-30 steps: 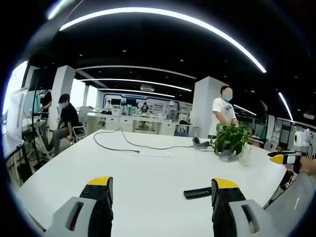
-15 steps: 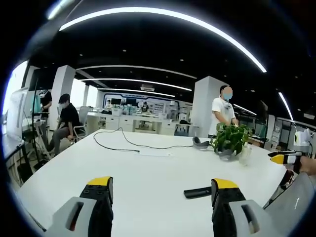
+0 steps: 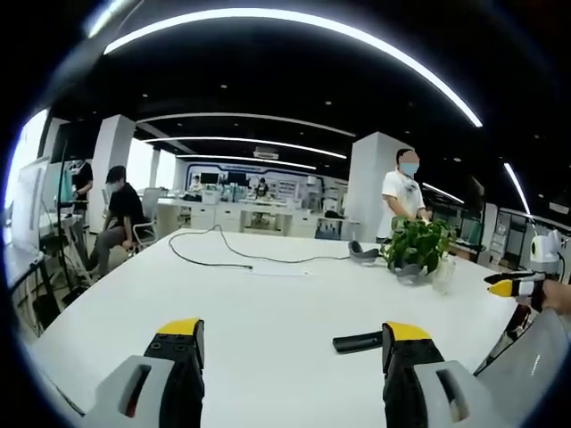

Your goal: Press the specified remote control buttons in sequence, fully releasing each button before pressing the next.

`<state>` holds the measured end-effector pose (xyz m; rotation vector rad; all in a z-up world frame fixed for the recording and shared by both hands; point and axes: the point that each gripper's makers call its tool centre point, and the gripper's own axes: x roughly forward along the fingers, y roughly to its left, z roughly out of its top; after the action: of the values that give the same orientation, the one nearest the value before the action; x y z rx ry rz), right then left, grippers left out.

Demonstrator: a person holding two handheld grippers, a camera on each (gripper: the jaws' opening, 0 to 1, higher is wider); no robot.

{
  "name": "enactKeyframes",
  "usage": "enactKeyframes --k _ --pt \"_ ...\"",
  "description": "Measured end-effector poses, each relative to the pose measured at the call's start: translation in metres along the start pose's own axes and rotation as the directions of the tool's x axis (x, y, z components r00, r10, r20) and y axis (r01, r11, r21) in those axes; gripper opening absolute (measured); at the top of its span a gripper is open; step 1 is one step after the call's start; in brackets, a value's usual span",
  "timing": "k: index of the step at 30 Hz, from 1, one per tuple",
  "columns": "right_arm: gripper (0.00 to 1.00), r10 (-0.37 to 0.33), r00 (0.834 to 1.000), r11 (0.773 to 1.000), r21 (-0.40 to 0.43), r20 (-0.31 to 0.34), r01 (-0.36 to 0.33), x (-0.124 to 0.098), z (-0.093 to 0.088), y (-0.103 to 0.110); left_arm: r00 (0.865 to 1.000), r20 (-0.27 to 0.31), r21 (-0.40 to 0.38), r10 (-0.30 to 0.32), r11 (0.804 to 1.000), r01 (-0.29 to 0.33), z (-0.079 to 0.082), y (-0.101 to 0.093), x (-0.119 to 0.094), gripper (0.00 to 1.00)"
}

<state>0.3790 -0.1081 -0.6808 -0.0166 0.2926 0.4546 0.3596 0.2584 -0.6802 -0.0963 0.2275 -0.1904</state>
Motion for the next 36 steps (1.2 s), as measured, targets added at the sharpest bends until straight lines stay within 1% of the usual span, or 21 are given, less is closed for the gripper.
enactKeyframes --k 2,6,10,12,14,16,19,23,26,32,36 --pt "0.69 0.003 1.0 1.0 -0.002 0.006 -0.003 0.0 0.001 0.0 1.0 -0.017 0.011 0.004 1.0 -0.004 -0.003 0.0 0.001 0.85" --pt "0.69 0.002 1.0 1.0 -0.006 0.0 -0.002 0.0 -0.001 -0.001 1.0 -0.024 0.021 -0.002 1.0 0.002 -0.004 -0.001 0.001 0.85" --pt "0.7 0.003 1.0 1.0 -0.005 0.0 -0.003 0.001 -0.001 -0.001 0.998 -0.06 -0.011 -0.013 1.0 0.012 -0.011 0.0 0.002 0.85" --pt "0.69 0.003 1.0 1.0 -0.006 -0.003 -0.003 0.001 -0.002 0.0 0.998 -0.061 -0.003 -0.011 1.0 0.01 -0.012 0.0 0.001 0.83" --pt "0.69 0.002 1.0 1.0 -0.005 -0.004 -0.002 0.001 -0.002 0.0 0.998 -0.06 0.01 -0.019 1.0 0.02 -0.011 -0.002 0.002 0.83" --pt "0.69 0.004 1.0 1.0 -0.003 -0.004 -0.004 0.001 -0.001 0.001 0.996 -0.078 0.026 -0.037 0.999 0.039 -0.013 -0.006 0.003 0.83" --pt "0.69 0.007 1.0 1.0 -0.004 -0.006 -0.007 0.001 -0.001 0.002 0.988 -0.147 0.075 -0.055 0.995 0.066 -0.024 -0.013 0.005 0.83" --pt "0.68 0.006 1.0 1.0 -0.016 -0.015 -0.007 0.001 -0.002 0.003 0.985 -0.161 0.136 -0.063 0.987 0.086 -0.025 -0.019 0.007 0.84" --pt "0.68 0.003 1.0 1.0 -0.015 -0.015 -0.004 0.001 -0.002 0.002 0.981 -0.181 0.145 -0.075 0.984 0.102 -0.028 -0.021 0.007 0.84" --pt "0.68 0.004 1.0 1.0 -0.01 -0.011 -0.004 0.001 -0.002 0.002 0.979 -0.191 0.165 -0.07 0.981 0.103 -0.031 -0.019 0.007 0.84" --pt "0.68 0.009 1.0 1.0 -0.017 -0.02 -0.01 0.001 -0.003 0.004 0.977 -0.2 0.198 -0.073 0.974 0.114 -0.032 -0.021 0.008 0.83"
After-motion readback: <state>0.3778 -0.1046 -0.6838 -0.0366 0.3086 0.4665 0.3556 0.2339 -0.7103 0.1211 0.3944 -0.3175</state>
